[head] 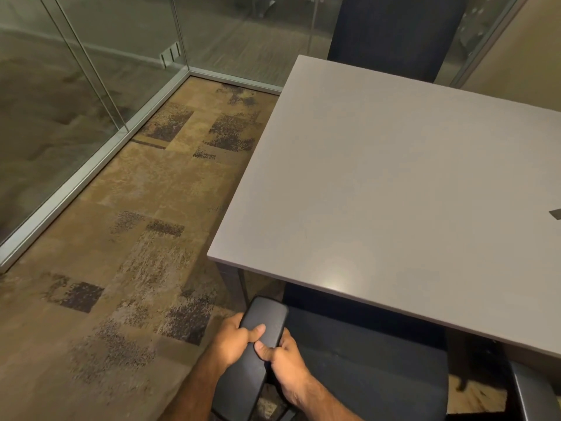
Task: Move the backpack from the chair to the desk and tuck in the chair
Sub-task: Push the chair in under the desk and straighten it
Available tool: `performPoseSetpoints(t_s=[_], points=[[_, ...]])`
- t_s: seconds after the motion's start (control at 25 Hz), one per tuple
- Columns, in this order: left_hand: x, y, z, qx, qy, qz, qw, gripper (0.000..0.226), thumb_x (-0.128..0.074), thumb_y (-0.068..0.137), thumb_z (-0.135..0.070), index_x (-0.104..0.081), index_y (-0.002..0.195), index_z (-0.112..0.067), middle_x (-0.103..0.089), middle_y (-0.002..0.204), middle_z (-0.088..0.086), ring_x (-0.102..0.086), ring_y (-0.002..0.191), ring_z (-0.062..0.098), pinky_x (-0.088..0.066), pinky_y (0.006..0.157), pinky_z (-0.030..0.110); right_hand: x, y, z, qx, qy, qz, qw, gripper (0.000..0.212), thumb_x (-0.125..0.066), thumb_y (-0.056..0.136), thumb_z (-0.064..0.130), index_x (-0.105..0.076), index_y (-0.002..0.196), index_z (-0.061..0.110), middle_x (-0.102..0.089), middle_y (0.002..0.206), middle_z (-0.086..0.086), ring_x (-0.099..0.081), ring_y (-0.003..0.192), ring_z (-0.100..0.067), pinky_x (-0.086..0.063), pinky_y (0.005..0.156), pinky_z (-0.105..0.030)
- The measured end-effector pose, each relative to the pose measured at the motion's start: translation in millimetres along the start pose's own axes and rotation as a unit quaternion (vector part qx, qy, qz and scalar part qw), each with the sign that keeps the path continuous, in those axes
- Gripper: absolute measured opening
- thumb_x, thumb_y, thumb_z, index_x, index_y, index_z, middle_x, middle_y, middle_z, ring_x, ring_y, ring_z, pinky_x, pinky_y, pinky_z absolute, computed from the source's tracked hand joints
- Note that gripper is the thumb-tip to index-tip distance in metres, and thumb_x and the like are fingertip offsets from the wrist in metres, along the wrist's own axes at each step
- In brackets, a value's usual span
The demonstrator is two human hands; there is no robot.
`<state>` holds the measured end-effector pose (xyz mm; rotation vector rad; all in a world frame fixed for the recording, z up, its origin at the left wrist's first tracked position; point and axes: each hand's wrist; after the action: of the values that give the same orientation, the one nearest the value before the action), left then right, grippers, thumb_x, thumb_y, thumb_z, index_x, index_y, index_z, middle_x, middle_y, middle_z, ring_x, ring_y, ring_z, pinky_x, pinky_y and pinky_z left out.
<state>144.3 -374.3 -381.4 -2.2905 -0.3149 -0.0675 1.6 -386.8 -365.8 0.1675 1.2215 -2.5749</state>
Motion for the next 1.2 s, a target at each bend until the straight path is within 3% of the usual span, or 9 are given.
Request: performPoseSetpoints(t_s=[0.12, 0.32, 0.44, 0.52, 0.64, 0.72, 0.96, 1.08, 1.2], points=[[0.6, 4.0, 2.9, -0.006, 0.005, 0.000, 1.000, 0.025, -0.077, 0.091, -0.008, -0.071, 0.115, -0.003, -0.079, 0.098, 0.010, -0.076, 0.087, 0.024, -0.057, 0.066, 0.029, 2.3, 7.3, -3.7, -0.006, 0.000, 0.000, 1.000, 0.044, -0.066, 0.093, -0.010, -0.052, 0.131, 0.006, -0.071, 0.124, -0.021, -0.070, 0.111, -0.035, -0.062, 0.075, -0.032], [-0.9, -3.5, -9.0, -0.032, 0.041, 0.003, 0.999, 0.021, -0.075, 0.094, -0.016, -0.065, 0.113, -0.016, -0.075, 0.100, 0.000, -0.073, 0.090, 0.015, -0.053, 0.060, 0.016, 7.7, 13.3, -4.9, -0.006, -0.032, 0.008, 0.999, 0.049, -0.070, 0.093, -0.005, -0.050, 0.136, 0.008, -0.072, 0.125, -0.017, -0.071, 0.112, -0.031, -0.063, 0.085, -0.036], [-5.1, -16.0, -13.9, -0.051, 0.135, -0.008, 0.990, 0.045, -0.070, 0.098, -0.029, -0.055, 0.137, -0.014, -0.067, 0.128, 0.007, -0.064, 0.114, 0.025, -0.051, 0.088, 0.029, 19.1, 4.6, 1.5, 0.016, -0.127, 0.004, 0.992, 0.066, -0.076, 0.092, 0.004, -0.043, 0.149, 0.008, -0.068, 0.131, -0.007, -0.069, 0.115, -0.019, -0.059, 0.093, -0.029], [-5.4, -29.5, -16.3, -0.053, 0.230, -0.006, 0.972, 0.076, -0.065, 0.099, -0.043, -0.031, 0.158, -0.010, -0.047, 0.157, 0.013, -0.046, 0.143, 0.030, -0.040, 0.114, 0.037, 30.9, -13.8, 15.6, 0.031, -0.214, -0.011, 0.976, 0.081, -0.078, 0.093, 0.019, -0.031, 0.159, 0.011, -0.056, 0.145, 0.002, -0.059, 0.127, -0.010, -0.051, 0.101, -0.020], [-6.6, -55.2, -29.9, -0.100, 0.420, -0.018, 0.902, 0.092, -0.050, 0.100, -0.061, -0.006, 0.164, -0.013, -0.016, 0.173, 0.007, -0.018, 0.159, 0.026, -0.021, 0.128, 0.042, 58.9, -50.1, 41.9, 0.078, -0.370, -0.046, 0.925, 0.095, -0.072, 0.094, 0.045, -0.015, 0.165, 0.017, -0.025, 0.171, -0.002, -0.024, 0.156, -0.019, -0.024, 0.126, -0.033], [-11.8, -77.0, -47.7, -0.163, 0.500, -0.029, 0.850, 0.090, -0.042, 0.100, -0.066, -0.007, 0.165, -0.015, -0.011, 0.175, 0.003, -0.011, 0.160, 0.022, -0.014, 0.130, 0.043, 80.3, -81.1, 61.2, 0.134, -0.466, -0.063, 0.872, 0.095, -0.063, 0.096, 0.057, -0.011, 0.165, 0.019, -0.016, 0.173, -0.001, -0.015, 0.159, -0.019, -0.016, 0.128, -0.036], [-50.4, -160.3, -116.2, -0.311, 0.581, -0.070, 0.748, 0.098, -0.029, 0.095, -0.078, -0.005, 0.165, -0.014, -0.003, 0.175, 0.006, 0.001, 0.161, 0.024, -0.003, 0.130, 0.049, 129.4, -182.8, 109.4, 0.220, -0.680, -0.134, 0.686, 0.102, -0.026, 0.092, 0.083, 0.002, 0.165, 0.017, 0.007, 0.175, -0.004, 0.014, 0.160, -0.021, 0.008, 0.129, -0.051], [-69.4, -207.4, -145.2, -0.349, 0.605, -0.081, 0.711, 0.107, -0.021, 0.087, -0.087, 0.004, 0.164, -0.017, 0.008, 0.174, 0.006, 0.010, 0.160, 0.026, 0.004, 0.129, 0.052, 142.5, -233.6, 125.8, 0.239, -0.710, -0.167, 0.641, 0.111, -0.010, 0.083, 0.093, 0.010, 0.164, 0.019, 0.016, 0.173, -0.004, 0.023, 0.157, -0.022, 0.015, 0.126, -0.054], [-81.3, -256.7, -161.6, -0.378, 0.618, -0.086, 0.684, 0.111, -0.021, 0.083, -0.090, 0.010, 0.163, -0.020, 0.016, 0.173, 0.005, 0.016, 0.159, 0.025, 0.009, 0.127, 0.052, 153.9, -282.8, 136.6, 0.258, -0.711, -0.191, 0.626, 0.121, -0.001, 0.072, 0.099, 0.013, 0.163, 0.021, 0.018, 0.172, -0.004, 0.022, 0.157, -0.023, 0.018, 0.123, -0.055]])
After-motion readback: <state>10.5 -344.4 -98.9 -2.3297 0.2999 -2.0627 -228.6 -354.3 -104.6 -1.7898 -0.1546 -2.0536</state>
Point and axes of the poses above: each hand's wrist, its own y-axis towards the middle knuckle, its own x-axis out of the back of the hand, z = x × y
